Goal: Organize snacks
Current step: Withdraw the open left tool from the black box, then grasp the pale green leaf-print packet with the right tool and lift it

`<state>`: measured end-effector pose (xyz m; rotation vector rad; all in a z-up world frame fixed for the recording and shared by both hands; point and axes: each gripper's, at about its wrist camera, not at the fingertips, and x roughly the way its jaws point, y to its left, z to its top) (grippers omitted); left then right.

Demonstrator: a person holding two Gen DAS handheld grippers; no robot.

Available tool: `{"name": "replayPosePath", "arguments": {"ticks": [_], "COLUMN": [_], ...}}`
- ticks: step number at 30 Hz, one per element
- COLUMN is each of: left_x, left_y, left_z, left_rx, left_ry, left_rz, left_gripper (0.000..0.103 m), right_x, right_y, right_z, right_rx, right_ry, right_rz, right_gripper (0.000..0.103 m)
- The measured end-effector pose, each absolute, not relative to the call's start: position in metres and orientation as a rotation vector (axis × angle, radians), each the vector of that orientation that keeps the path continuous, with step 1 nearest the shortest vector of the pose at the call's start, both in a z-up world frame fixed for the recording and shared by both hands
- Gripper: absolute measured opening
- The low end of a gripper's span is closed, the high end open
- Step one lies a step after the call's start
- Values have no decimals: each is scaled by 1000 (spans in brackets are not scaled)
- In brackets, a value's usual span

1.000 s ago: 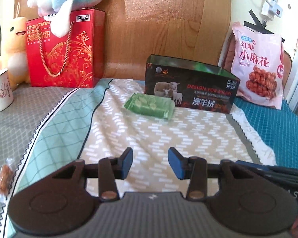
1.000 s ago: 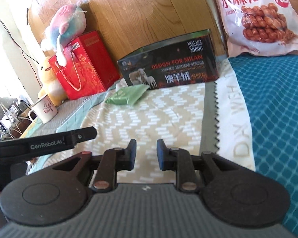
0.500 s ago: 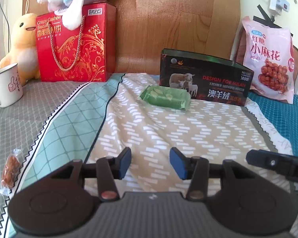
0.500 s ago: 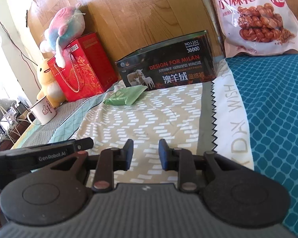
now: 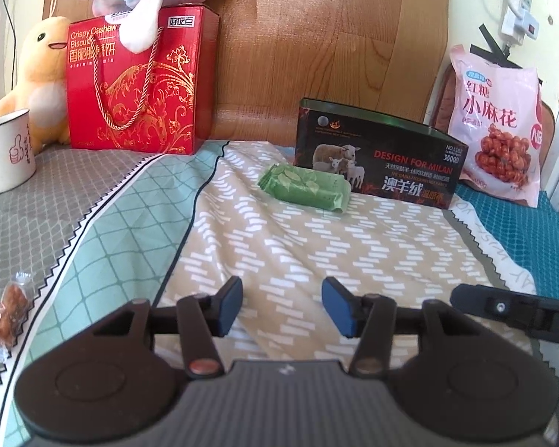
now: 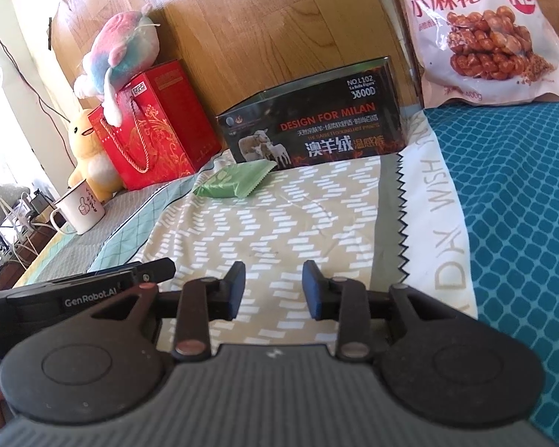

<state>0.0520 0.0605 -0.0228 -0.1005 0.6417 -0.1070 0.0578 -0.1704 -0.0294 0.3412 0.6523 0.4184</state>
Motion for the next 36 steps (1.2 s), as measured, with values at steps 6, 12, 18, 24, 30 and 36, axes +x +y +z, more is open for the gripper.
{"name": "replayPosePath", "arguments": {"ticks": [6, 12, 18, 24, 30, 36], "left_x": [50, 50, 50, 51, 52, 52], "left_y": [77, 86, 86, 88, 90, 90], "left_z": [-23, -23, -23, -23, -24, -24], "left_rx": [-211, -265, -274, -291, -301, -310], "left_ry": [626, 602, 595, 598, 602, 605], "left_rz": [-134, -103, -123, -137, -144, -146], "left_gripper": [49, 49, 49, 49, 50, 51], "right_x": [87, 140, 172, 175, 191, 197], "right_y": [-156, -116, -72, -39, -36, -37], "right_z": [-5, 10, -1, -11, -18, -25], "right_rx": [230, 97, -63, -271, -325, -338], "right_ry": [607, 581, 596, 574, 587, 591], "right_rz": [457, 517, 575, 609, 588, 589], "right_gripper": [52, 57, 66, 66, 66, 63]}}
